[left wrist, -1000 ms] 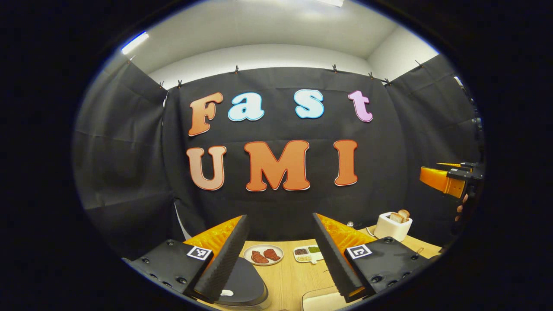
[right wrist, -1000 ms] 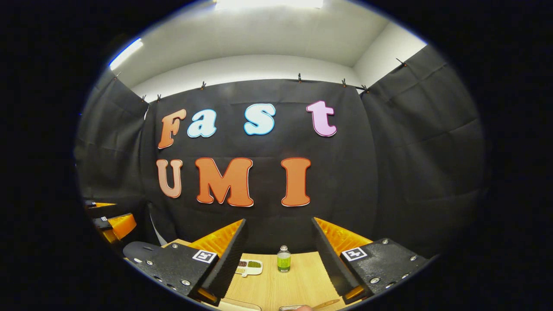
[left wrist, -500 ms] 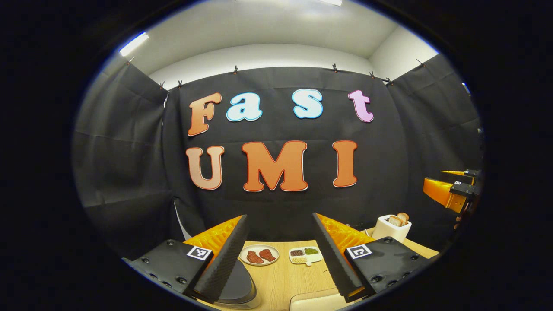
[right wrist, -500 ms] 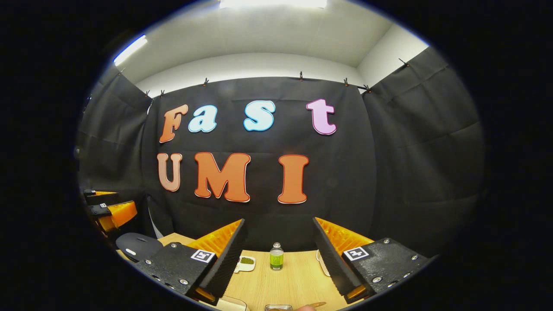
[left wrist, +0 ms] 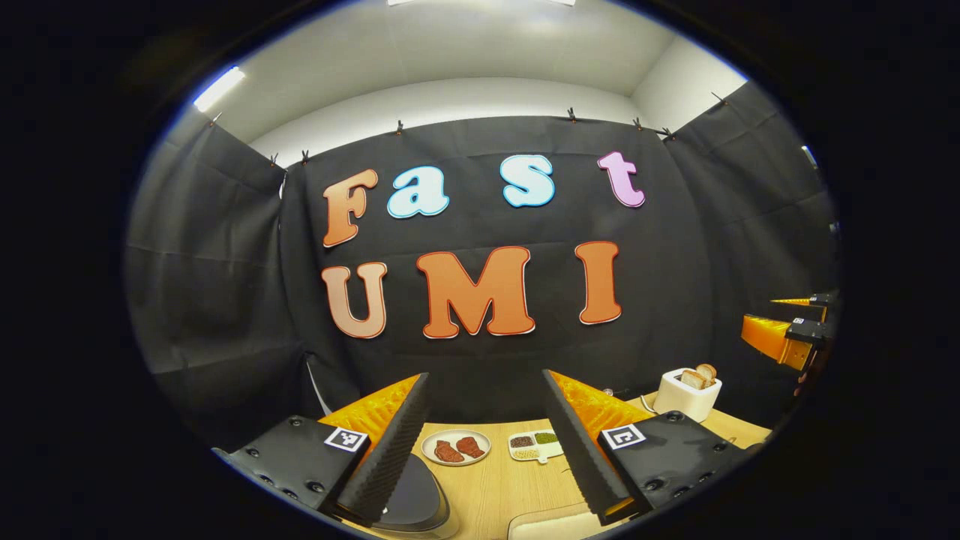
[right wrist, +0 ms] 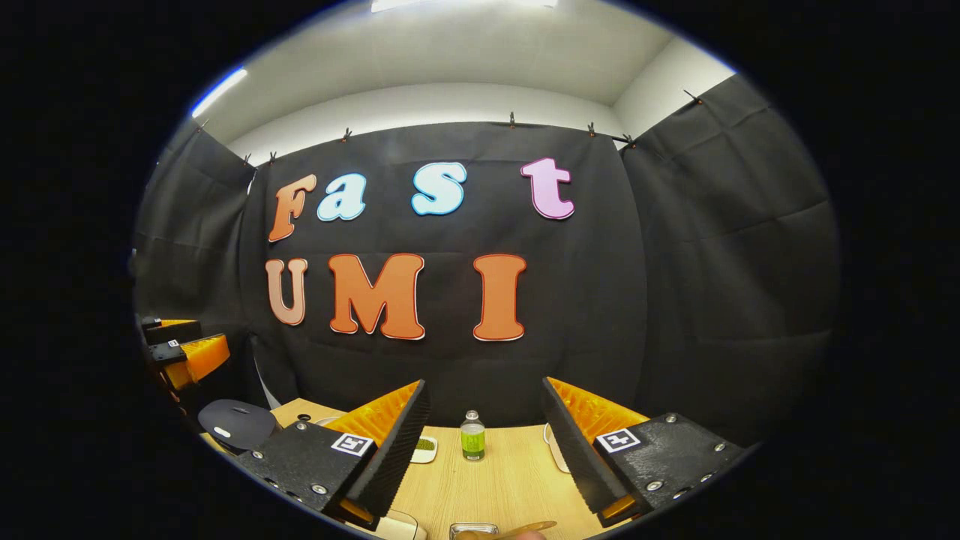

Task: Close the left gripper, press the button to open the rice cooker; take a wooden spoon from the chopstick holder with the right hand, scoop a spoonful of rice and pour it into the rice cooker, then put the wooden spoon back into the chopstick holder.

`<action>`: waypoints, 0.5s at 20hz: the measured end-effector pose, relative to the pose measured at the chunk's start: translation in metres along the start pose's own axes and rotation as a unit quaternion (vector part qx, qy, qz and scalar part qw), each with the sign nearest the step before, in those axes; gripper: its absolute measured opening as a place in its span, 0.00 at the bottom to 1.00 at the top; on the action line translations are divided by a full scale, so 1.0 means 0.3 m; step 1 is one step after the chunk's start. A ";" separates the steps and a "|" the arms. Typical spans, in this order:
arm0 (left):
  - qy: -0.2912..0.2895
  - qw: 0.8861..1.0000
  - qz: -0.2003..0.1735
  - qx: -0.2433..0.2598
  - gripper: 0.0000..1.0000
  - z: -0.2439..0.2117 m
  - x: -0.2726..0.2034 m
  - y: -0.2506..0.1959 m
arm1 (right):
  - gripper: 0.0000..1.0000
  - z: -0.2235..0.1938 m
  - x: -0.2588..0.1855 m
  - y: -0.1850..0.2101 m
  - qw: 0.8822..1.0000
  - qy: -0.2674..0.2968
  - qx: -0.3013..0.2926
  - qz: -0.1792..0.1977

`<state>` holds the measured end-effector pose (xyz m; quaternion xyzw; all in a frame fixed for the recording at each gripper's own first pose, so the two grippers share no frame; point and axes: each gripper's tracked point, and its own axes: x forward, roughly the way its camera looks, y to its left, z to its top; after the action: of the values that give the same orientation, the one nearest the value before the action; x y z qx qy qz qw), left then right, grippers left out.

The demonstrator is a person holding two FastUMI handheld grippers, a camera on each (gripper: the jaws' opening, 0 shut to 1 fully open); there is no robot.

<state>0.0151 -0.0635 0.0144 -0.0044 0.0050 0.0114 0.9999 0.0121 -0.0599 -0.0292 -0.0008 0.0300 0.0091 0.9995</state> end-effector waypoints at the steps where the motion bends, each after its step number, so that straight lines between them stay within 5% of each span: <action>1: 0.001 1.000 0.002 -0.004 0.97 0.004 0.002 0.001 | 0.93 -0.002 0.003 -0.005 1.000 0.000 0.001 0.000; 3: 0.002 1.000 0.008 -0.002 0.93 0.014 -0.005 0.016 | 0.93 -0.004 0.007 -0.006 1.000 0.003 0.002 0.003; 9: 0.029 0.999 0.029 0.007 0.00 -0.008 0.019 0.083 | 0.93 -0.022 0.012 -0.014 1.000 0.005 0.000 0.002; 10: 0.044 0.998 0.033 0.005 0.06 -0.028 0.022 0.095 | 0.93 -0.025 0.010 -0.013 1.000 0.006 0.000 0.002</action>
<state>0.0211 -0.0349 0.0059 -0.0001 0.0494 0.0446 0.9978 0.0148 -0.0637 -0.0368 -0.0012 0.0360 0.0109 0.9993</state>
